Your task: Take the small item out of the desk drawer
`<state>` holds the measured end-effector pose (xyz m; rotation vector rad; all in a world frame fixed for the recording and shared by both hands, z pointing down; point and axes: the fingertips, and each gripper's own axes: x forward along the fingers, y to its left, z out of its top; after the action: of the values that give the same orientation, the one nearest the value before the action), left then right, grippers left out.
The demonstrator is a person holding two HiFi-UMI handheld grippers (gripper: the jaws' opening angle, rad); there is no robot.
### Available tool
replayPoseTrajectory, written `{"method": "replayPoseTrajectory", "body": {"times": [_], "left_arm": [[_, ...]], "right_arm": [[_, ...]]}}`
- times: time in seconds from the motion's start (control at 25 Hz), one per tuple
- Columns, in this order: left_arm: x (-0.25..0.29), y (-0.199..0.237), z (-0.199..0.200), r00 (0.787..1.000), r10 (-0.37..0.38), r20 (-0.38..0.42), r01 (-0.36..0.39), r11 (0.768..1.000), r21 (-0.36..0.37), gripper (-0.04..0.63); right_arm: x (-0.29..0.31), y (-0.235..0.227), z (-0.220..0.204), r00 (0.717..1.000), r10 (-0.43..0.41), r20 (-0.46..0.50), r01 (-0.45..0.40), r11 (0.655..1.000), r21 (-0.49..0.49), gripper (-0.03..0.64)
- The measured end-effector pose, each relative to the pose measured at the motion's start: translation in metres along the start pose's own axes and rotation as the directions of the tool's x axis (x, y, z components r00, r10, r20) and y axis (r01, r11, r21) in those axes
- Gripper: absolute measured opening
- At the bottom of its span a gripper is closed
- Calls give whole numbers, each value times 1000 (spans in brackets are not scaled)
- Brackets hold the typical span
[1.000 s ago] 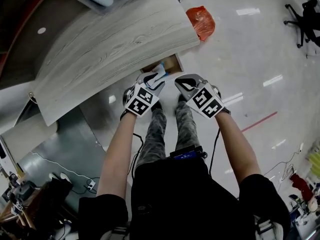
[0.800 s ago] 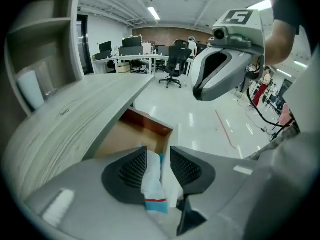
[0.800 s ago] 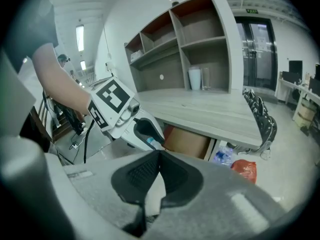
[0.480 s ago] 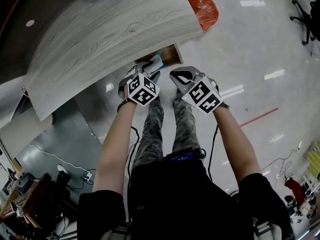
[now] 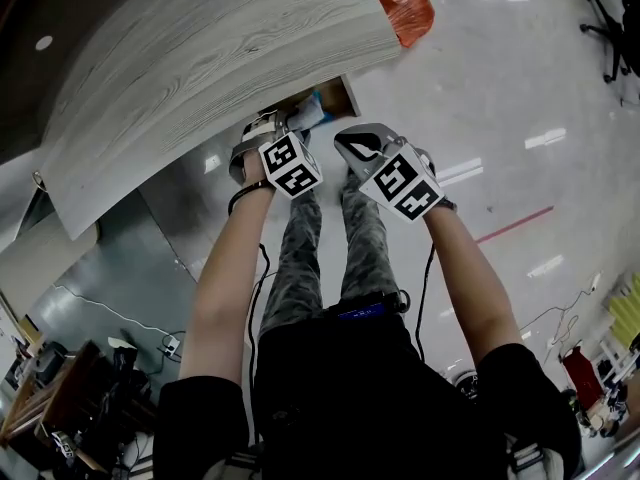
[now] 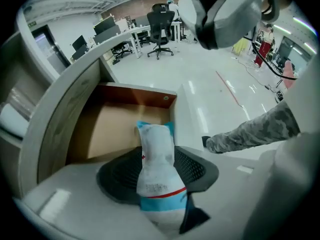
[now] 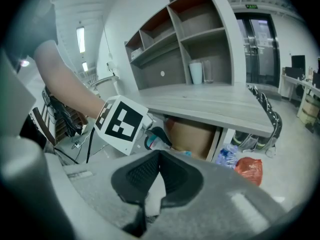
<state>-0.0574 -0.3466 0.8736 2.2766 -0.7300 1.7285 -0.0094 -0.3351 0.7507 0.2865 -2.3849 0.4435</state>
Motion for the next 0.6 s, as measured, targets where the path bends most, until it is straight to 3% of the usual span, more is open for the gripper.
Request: {"method": "replayPoseTrajectory", "body": {"times": [0.36, 0.6], "left_arm": [[16, 1, -8, 998, 1, -64, 2, 999, 42, 179], [16, 0, -7, 998, 20, -55, -17, 998, 57, 155]], "right_arm": [[3, -6, -4, 1000, 1, -3, -1, 1000, 8, 3], [3, -8, -1, 1000, 1, -3, -1, 1000, 9, 3]]}}
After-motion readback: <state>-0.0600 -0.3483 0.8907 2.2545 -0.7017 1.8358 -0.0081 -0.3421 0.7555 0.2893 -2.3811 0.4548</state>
